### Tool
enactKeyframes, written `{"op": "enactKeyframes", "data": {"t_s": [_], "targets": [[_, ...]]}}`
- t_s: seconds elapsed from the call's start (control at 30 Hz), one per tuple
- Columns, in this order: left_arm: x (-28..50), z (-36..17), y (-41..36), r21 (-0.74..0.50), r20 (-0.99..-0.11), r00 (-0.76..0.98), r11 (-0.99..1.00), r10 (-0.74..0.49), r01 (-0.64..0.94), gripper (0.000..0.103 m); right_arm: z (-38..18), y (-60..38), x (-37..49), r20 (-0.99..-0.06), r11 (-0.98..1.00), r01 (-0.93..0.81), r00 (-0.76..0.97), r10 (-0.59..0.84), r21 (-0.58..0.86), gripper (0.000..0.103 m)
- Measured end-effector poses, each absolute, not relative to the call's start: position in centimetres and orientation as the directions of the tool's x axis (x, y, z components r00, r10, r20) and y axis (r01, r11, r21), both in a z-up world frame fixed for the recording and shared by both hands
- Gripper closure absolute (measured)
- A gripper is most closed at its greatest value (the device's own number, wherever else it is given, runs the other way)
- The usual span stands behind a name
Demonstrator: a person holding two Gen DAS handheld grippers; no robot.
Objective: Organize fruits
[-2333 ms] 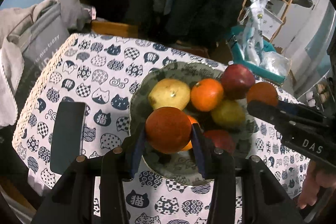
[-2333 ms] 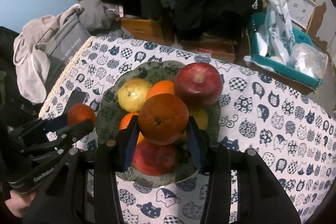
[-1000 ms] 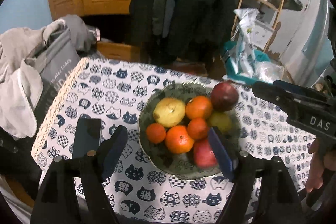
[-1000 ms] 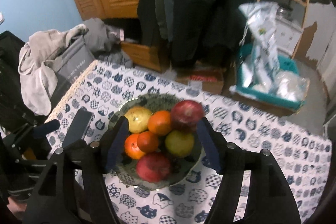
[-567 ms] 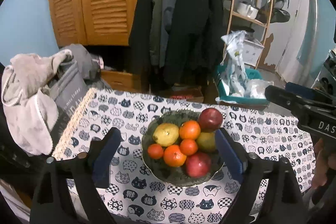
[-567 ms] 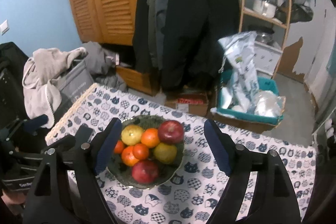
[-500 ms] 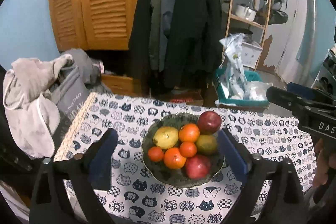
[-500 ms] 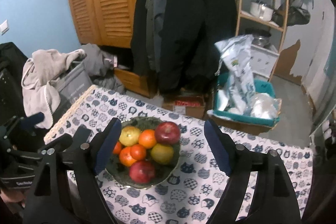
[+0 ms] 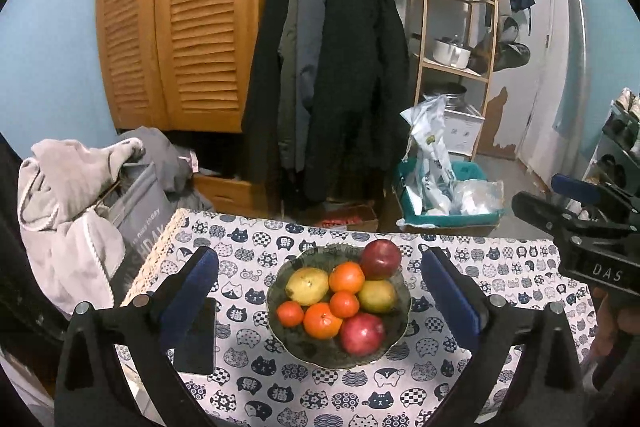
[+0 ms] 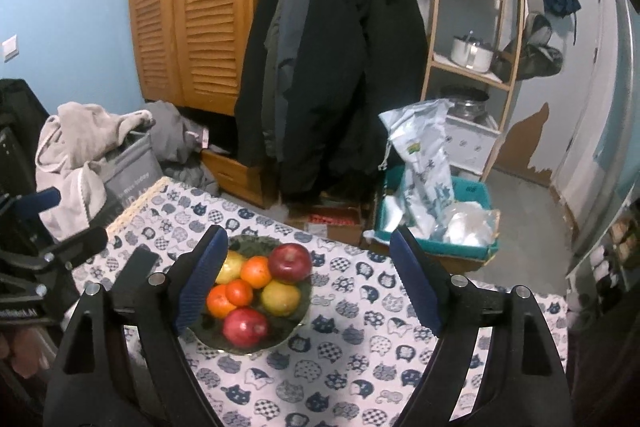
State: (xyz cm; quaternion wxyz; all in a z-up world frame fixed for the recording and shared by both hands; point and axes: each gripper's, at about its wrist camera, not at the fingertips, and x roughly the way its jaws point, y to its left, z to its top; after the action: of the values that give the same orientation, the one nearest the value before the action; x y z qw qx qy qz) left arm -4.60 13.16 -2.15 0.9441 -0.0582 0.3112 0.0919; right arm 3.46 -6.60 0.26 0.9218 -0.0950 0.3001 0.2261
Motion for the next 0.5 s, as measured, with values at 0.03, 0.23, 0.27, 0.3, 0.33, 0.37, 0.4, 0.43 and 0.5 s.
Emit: {"op": "enactKeyframes", "data": {"t_s": [0.03,0.23,0.27,0.3,0.33,0.37,0.4,0.43,0.5], "targets": [[-4.6,-2.1,13.2,-0.06,-0.598,0.79,0.976,0.133,-0.209,0.001,0.3,-6.8,3.3,-0.591,0.881,-0.472,0.723,0.358,-0.043,0.021],[-4.7,-1.8,12.9,-0.061,-0.591,0.795,0.975,0.135,-0.211,0.001,0.3,-8.3,3.4,-0.574,0.897,-0.44,0.746,0.338,-0.044,0.021],[-4.7,-1.7,12.9,-0.059,-0.589,0.796,0.975,0.138,-0.213,0.001,0.2,-8.4,3.4,-0.575,0.899,-0.435,0.747,0.335,-0.041,0.021],[-4.7,-1.7,12.8,-0.056,-0.587,0.797,0.975,0.141,-0.214,0.001,0.1,-8.7,3.5,-0.574,0.901,-0.431,0.748,0.335,-0.036,0.021],[-4.6,-1.7,12.7,-0.054,-0.585,0.799,0.976,0.142,-0.213,0.001,0.0,-8.9,3.6,-0.574,0.903,-0.427,0.748,0.333,-0.033,0.021],[-4.6,-1.7,12.7,-0.051,-0.584,0.798,0.976,0.145,-0.214,0.001,-0.1,-9.1,3.7,-0.577,0.906,-0.422,0.748,0.329,-0.031,0.021],[-4.5,-1.7,12.6,-0.046,-0.587,0.796,0.975,0.148,-0.216,0.001,-0.2,-9.2,3.8,-0.58,0.907,-0.42,0.746,0.327,-0.028,0.021],[-4.5,-1.7,12.5,-0.045,-0.589,0.794,0.975,0.148,-0.215,0.001,-0.3,-9.4,3.8,-0.582,0.908,-0.419,0.744,0.327,-0.026,0.021],[-4.4,-1.7,12.5,-0.044,-0.59,0.794,0.975,0.149,-0.216,0.001,-0.5,-9.7,3.9,-0.588,0.911,-0.413,0.742,0.321,-0.023,0.021]]}}
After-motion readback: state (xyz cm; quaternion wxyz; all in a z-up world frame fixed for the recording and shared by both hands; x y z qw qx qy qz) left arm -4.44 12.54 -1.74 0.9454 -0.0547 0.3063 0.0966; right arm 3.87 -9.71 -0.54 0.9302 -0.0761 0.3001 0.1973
